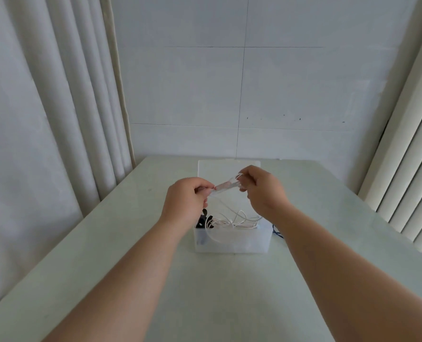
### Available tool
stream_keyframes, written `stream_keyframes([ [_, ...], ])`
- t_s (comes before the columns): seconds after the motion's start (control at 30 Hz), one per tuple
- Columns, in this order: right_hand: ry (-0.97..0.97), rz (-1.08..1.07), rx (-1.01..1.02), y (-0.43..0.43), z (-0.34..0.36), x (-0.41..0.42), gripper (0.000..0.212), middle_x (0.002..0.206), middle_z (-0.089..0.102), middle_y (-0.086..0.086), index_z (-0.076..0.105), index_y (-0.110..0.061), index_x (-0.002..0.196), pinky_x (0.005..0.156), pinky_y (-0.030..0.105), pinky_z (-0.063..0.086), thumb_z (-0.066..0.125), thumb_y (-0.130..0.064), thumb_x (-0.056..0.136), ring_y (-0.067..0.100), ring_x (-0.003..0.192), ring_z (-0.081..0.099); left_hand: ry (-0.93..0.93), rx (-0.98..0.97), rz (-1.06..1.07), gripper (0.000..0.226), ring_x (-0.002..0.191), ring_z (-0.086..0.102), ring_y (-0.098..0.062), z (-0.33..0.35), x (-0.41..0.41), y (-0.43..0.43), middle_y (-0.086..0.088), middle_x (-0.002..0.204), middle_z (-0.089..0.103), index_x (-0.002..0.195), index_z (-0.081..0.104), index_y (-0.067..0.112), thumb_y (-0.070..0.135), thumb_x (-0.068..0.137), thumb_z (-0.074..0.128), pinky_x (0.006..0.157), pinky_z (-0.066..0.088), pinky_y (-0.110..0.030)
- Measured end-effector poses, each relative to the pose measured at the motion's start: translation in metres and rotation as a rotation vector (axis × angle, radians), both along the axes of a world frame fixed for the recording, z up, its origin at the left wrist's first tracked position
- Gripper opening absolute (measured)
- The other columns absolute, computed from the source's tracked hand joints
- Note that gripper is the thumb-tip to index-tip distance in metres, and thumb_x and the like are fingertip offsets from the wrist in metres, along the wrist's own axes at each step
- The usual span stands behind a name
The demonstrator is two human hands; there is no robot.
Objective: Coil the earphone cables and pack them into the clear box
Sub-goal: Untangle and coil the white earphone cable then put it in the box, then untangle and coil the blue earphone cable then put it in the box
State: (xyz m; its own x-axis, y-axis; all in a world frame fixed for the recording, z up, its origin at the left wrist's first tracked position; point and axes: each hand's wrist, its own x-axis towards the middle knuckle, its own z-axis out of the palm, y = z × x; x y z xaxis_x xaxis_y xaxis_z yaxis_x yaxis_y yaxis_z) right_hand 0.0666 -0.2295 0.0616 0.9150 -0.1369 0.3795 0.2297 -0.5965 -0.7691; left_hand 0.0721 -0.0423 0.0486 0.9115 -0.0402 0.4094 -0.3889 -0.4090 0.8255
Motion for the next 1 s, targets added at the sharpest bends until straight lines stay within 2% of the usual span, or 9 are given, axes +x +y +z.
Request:
stream_keyframes([
  [0.1,0.161,0.038,-0.196,-0.005,-0.017,0.002,0.022,0.082,0.067,-0.003,0.062,-0.028,0.084,0.056,0.025,0.042,0.047,-0.017,0.095,0.013,0.067,0.057,-0.112,0.325,0.018,0.013,0.078,0.063,-0.015,-0.013,0.002,0.0,-0.001,0.086,0.07,0.088,0.077,0.02,0.011,0.086,0.068,0.074,0.048,-0.025],
  [0.23,0.31,0.084,-0.656,-0.002,-0.017,0.002,0.033,0.107,0.068,-0.002,0.069,-0.029,0.102,0.068,0.026,0.046,0.042,-0.011,0.094,0.018,0.089,0.06,-0.159,0.67,-0.011,0.016,0.096,0.054,-0.018,-0.019,0.003,-0.005,0.01,0.092,0.073,0.094,0.076,0.032,0.023,0.088,0.064,0.082,0.04,-0.029],
  [0.33,0.428,0.123,-0.849,0.008,-0.011,-0.004,0.044,0.124,0.063,-0.001,0.066,-0.025,0.121,0.082,0.027,0.047,0.042,-0.004,0.091,0.021,0.11,0.058,-0.105,0.671,0.035,0.014,0.095,0.052,-0.019,-0.019,0.003,-0.005,0.011,0.082,0.068,0.091,0.064,0.035,0.022,0.086,0.062,0.076,0.031,-0.031],
  [0.47,0.544,0.16,-0.761,0.014,-0.003,-0.005,0.037,0.124,0.063,0.011,0.065,-0.011,0.123,0.093,0.037,0.049,0.042,-0.01,0.094,0.03,0.114,0.058,-0.109,0.777,0.036,0.013,0.095,0.052,-0.022,-0.015,0.002,-0.002,0.009,0.081,0.065,0.086,0.062,0.031,0.019,0.086,0.057,0.076,0.029,-0.031],
  [0.67,0.422,0.06,-0.853,0.012,-0.012,-0.01,0.035,0.078,0.064,-0.001,0.075,-0.019,0.089,0.066,0.03,0.041,0.051,-0.043,0.094,0.023,0.087,0.056,0.128,0.851,-0.132,0.026,0.116,0.043,-0.02,-0.001,-0.002,0.007,0.012,0.107,0.064,0.111,0.065,0.04,0.049,0.093,0.048,0.092,0.033,-0.036],
  [0.77,0.423,0.011,-0.848,0.015,-0.011,-0.009,0.031,0.075,0.066,0.002,0.077,-0.015,0.085,0.059,0.026,0.044,0.061,-0.041,0.087,0.023,0.077,0.061,0.073,0.818,-0.175,0.026,0.117,0.046,-0.018,0.003,-0.007,0.009,0.011,0.115,0.062,0.114,0.065,0.038,0.041,0.09,0.055,0.098,0.036,-0.037],
  [0.87,0.424,-0.025,-0.806,0.019,-0.012,-0.01,0.014,0.083,0.07,0.001,0.074,-0.018,0.09,0.058,0.025,0.045,0.067,-0.028,0.084,0.021,0.077,0.065,0.005,0.628,-0.272,0.025,0.099,0.057,-0.01,0.001,-0.013,0.007,0.012,0.103,0.065,0.1,0.073,0.033,0.022,0.083,0.059,0.089,0.047,-0.035],
  [0.93,0.413,-0.019,-0.77,0.019,-0.012,-0.011,0.011,0.088,0.072,0.002,0.073,-0.017,0.089,0.062,0.027,0.051,0.066,-0.023,0.084,0.022,0.081,0.067,0.003,0.621,-0.275,0.012,0.081,0.061,-0.008,-0.002,-0.016,0.005,0.013,0.085,0.065,0.086,0.074,0.031,0.032,0.083,0.063,0.075,0.053,-0.035],
  [1.0,0.383,-0.003,-0.695,0.018,-0.012,-0.015,0.012,0.091,0.071,0.001,0.071,-0.018,0.087,0.063,0.028,0.051,0.059,-0.019,0.086,0.022,0.081,0.067,0.015,0.673,-0.243,0.014,0.07,0.063,-0.009,-0.005,-0.017,0.004,0.013,0.075,0.065,0.08,0.074,0.029,0.039,0.084,0.065,0.067,0.054,-0.034],
])
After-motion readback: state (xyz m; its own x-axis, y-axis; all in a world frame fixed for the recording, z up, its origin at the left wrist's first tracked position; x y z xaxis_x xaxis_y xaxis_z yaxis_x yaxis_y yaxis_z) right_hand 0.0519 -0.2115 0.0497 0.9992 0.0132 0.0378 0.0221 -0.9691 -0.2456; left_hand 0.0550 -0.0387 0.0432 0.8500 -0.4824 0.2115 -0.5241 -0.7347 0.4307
